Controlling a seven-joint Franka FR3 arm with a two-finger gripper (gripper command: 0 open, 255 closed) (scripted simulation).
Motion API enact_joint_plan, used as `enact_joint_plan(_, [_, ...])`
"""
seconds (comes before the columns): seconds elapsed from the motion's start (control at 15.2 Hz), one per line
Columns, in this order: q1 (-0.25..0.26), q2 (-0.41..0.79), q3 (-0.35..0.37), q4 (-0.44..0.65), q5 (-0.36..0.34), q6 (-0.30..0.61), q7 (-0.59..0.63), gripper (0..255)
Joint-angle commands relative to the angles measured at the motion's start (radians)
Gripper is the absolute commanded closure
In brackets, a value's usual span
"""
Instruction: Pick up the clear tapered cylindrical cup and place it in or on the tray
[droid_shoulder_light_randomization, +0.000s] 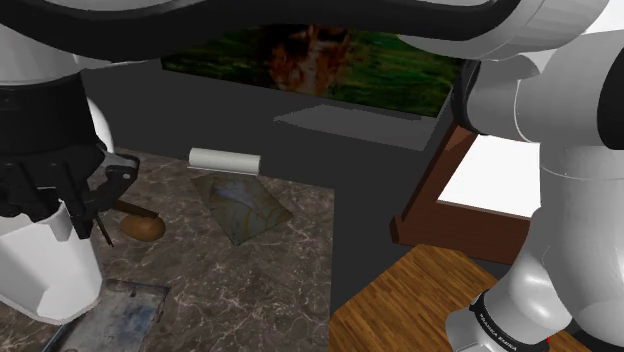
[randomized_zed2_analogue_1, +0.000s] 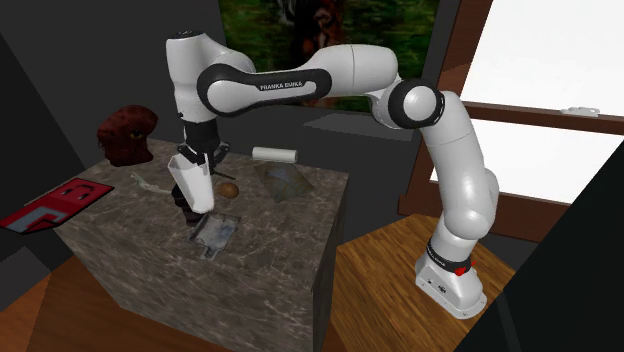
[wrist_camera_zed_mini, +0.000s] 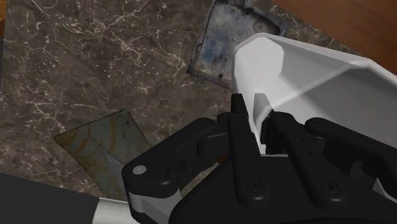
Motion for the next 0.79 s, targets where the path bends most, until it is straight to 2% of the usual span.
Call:
enact_joint_plan(0.0, [-0.013,-0.006,0.001,-0.038,0.002,0.031,0.005,255])
enact_joint_plan(0.73, [-0.054,-0.009,-0.002,-0.199,-0.006,0.179,0.029,255])
